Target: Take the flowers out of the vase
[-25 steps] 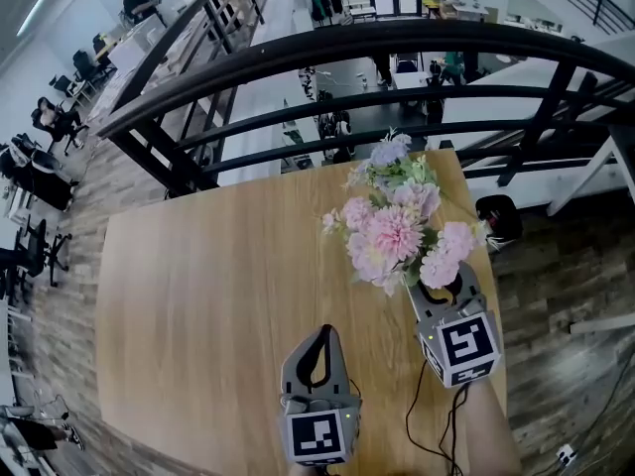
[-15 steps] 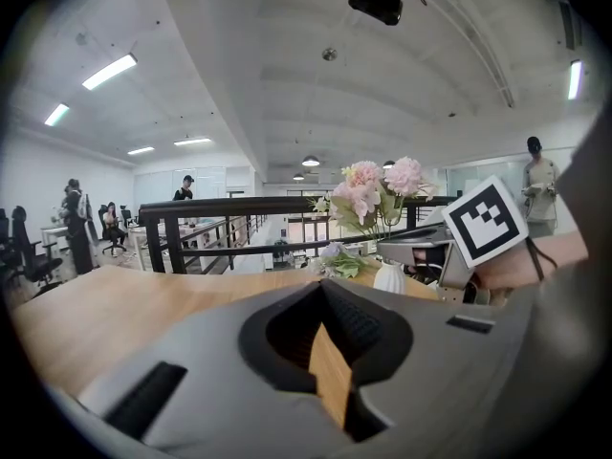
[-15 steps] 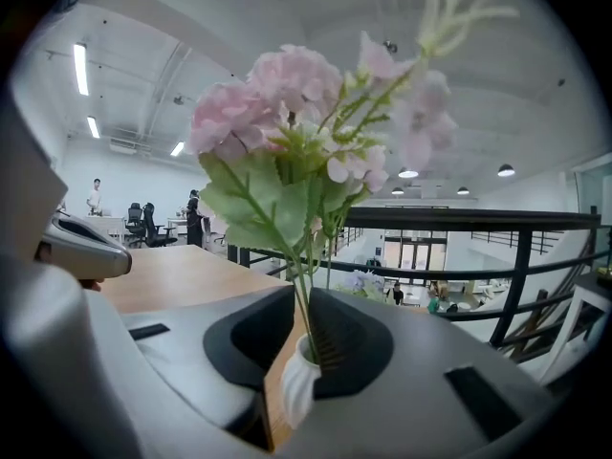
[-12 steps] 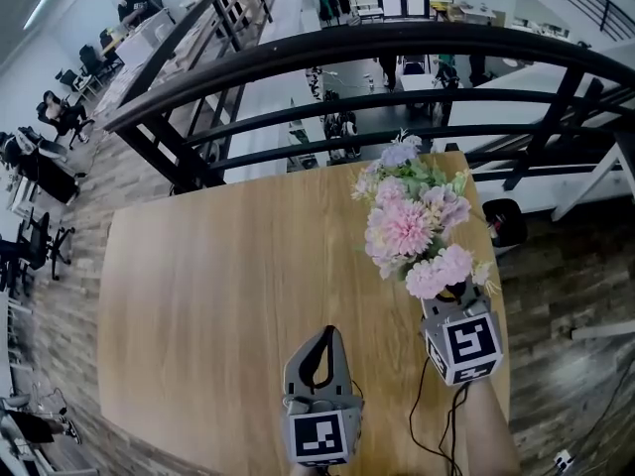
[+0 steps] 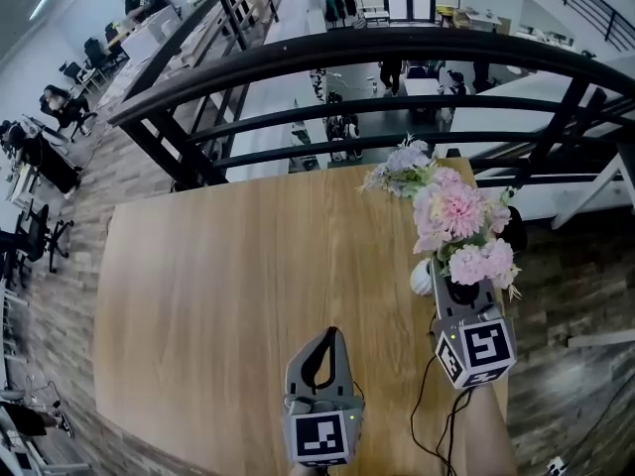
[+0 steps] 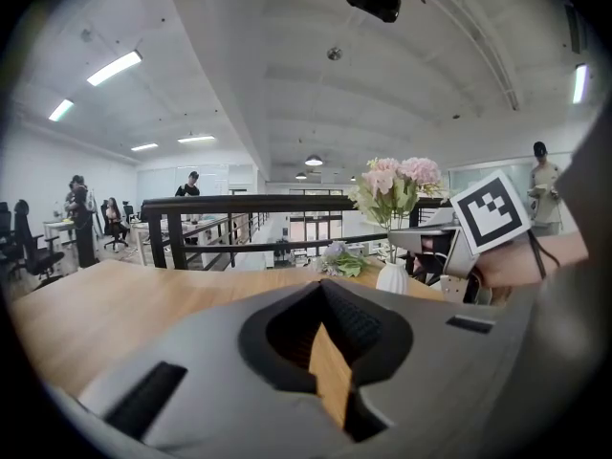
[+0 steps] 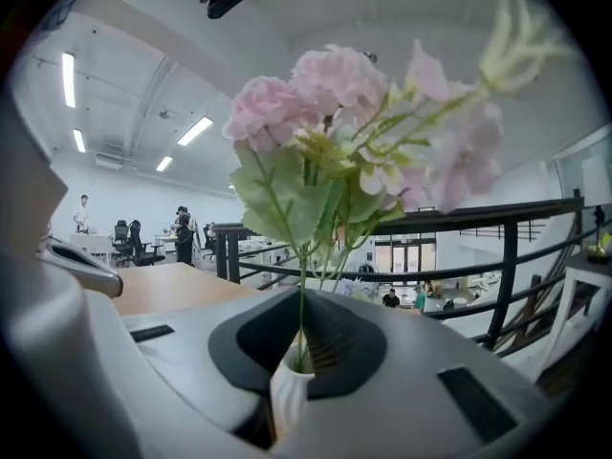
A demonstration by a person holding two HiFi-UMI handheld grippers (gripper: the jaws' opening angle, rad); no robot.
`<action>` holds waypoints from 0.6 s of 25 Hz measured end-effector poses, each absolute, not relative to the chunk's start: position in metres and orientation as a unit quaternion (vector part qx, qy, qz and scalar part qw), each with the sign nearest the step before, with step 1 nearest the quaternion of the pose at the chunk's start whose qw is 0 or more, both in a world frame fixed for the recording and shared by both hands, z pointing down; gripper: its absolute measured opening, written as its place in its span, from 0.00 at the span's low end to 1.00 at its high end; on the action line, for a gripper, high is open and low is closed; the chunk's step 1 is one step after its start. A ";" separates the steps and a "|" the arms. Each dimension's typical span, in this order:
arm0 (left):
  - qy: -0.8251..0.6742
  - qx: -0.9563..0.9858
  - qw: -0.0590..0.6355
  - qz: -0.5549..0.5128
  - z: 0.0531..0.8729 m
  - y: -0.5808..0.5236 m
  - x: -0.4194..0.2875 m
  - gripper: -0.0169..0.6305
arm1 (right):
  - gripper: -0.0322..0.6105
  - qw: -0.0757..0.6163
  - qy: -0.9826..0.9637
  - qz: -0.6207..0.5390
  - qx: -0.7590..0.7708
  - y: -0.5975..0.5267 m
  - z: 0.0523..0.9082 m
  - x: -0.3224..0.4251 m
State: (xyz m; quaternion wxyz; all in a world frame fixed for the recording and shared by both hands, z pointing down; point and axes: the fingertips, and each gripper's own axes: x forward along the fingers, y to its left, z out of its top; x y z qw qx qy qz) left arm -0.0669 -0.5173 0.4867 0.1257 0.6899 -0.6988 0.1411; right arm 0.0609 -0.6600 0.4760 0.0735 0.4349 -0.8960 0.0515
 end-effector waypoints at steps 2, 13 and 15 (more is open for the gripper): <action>-0.699 0.690 0.125 0.138 0.485 -0.518 -0.068 0.08 | 0.10 0.068 -0.894 0.053 0.439 -0.660 0.473 0.061; -0.701 0.692 0.122 0.122 0.469 -0.514 -0.076 0.08 | 0.10 0.050 -0.888 0.019 0.456 -0.654 0.429 0.061; -0.702 0.692 0.121 0.116 0.465 -0.516 -0.075 0.08 | 0.10 0.044 -0.887 0.015 0.459 -0.655 0.419 0.065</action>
